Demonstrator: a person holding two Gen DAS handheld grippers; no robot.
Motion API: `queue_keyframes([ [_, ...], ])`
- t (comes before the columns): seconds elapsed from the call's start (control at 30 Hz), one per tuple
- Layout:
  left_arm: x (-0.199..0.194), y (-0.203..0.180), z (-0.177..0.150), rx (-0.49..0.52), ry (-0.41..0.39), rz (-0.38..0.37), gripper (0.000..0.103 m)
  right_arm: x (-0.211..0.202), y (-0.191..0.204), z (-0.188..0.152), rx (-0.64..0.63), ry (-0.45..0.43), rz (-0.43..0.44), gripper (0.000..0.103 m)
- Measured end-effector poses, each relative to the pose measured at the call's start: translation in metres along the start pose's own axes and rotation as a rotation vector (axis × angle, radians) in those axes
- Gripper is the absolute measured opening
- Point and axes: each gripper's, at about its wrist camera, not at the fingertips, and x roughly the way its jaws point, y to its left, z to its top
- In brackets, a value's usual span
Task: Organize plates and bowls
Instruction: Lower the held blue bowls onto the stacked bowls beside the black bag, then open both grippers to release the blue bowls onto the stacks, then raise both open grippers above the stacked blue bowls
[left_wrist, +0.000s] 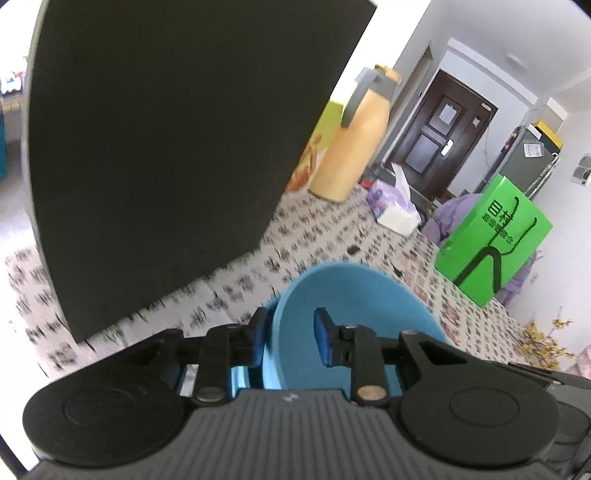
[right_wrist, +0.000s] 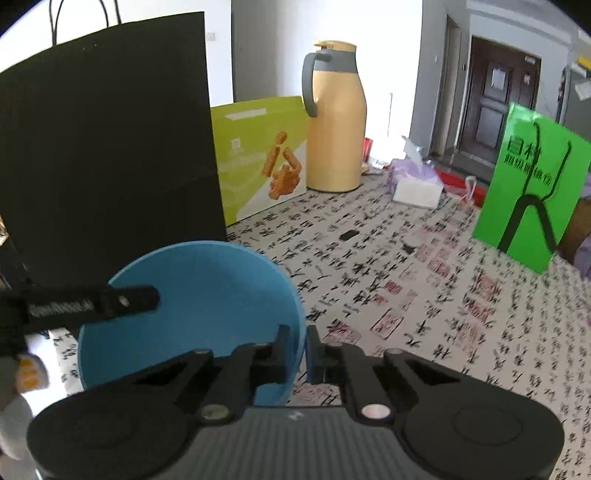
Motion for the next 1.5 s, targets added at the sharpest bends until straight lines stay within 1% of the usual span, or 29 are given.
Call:
queue_keyframes([
  [0.07,-0.005,0.0,0.003,0.009,-0.018,0.021,0.023,0.001,0.0,0.0,0.014,0.004,0.012,0.004],
  [0.17,-0.005,0.003,0.006,0.007,-0.003,0.018,0.019,0.002,0.0,0.002,0.025,0.004,0.014,0.004],
  [0.3,0.005,0.008,0.003,-0.003,0.025,0.041,0.017,0.004,0.0,0.002,0.03,0.008,0.01,0.005],
  [0.43,0.01,0.013,-0.001,-0.022,0.034,0.037,0.017,0.001,-0.005,0.001,0.057,0.005,0.038,0.013],
  [0.5,0.008,0.016,-0.001,-0.034,0.023,0.024,0.017,-0.006,-0.009,-0.001,0.063,-0.024,0.056,0.014],
  [0.53,0.005,0.017,0.0,-0.036,0.01,0.018,0.017,-0.011,-0.012,-0.002,0.069,-0.043,0.071,0.017],
  [0.6,-0.003,0.016,0.0,-0.029,-0.021,0.015,0.02,-0.021,-0.017,-0.004,0.08,-0.079,0.094,0.039],
  [0.63,-0.008,0.015,0.0,-0.018,-0.042,0.016,0.029,-0.026,-0.02,-0.006,0.088,-0.1,0.1,0.057],
  [0.67,-0.013,0.013,0.0,-0.006,-0.066,0.018,0.036,-0.031,-0.023,-0.008,0.096,-0.124,0.102,0.073],
  [0.7,-0.02,0.012,-0.001,0.007,-0.095,0.018,0.055,-0.038,-0.027,-0.012,0.102,-0.154,0.102,0.079],
  [0.73,-0.026,0.01,-0.003,0.018,-0.12,0.021,0.074,-0.044,-0.03,-0.015,0.106,-0.178,0.1,0.089],
  [0.77,-0.032,0.009,-0.005,0.027,-0.148,0.023,0.083,-0.049,-0.034,-0.018,0.11,-0.197,0.098,0.094],
  [0.8,-0.039,0.007,-0.007,0.037,-0.175,0.021,0.095,-0.055,-0.038,-0.022,0.115,-0.215,0.093,0.095],
  [0.83,-0.046,0.006,-0.011,0.049,-0.201,0.016,0.103,-0.061,-0.041,-0.026,0.121,-0.227,0.089,0.096],
  [0.87,-0.054,0.004,-0.014,0.061,-0.224,0.006,0.103,-0.068,-0.045,-0.031,0.128,-0.239,0.083,0.1],
  [0.9,-0.061,0.001,-0.017,0.077,-0.243,0.003,0.103,-0.074,-0.048,-0.036,0.135,-0.252,0.078,0.102],
  [1.03,-0.086,-0.01,-0.033,0.134,-0.319,0.0,0.103,-0.099,-0.06,-0.059,0.166,-0.299,0.071,0.103],
  [1.1,-0.096,-0.013,-0.042,0.141,-0.334,-0.016,0.103,-0.11,-0.064,-0.069,0.183,-0.317,0.069,0.103],
  [1.2,-0.104,-0.017,-0.054,0.146,-0.337,-0.046,0.103,-0.122,-0.074,-0.083,0.227,-0.338,0.078,0.103],
  [1.3,-0.103,-0.022,-0.062,0.156,-0.332,-0.031,0.103,-0.129,-0.082,-0.096,0.258,-0.345,0.07,0.103],
  [1.43,-0.101,-0.026,-0.07,0.15,-0.311,-0.06,0.103,-0.132,-0.094,-0.11,0.298,-0.338,0.056,0.103],
  [1.5,-0.101,-0.028,-0.074,0.151,-0.313,-0.071,0.103,-0.134,-0.1,-0.118,0.319,-0.344,0.047,0.103],
])
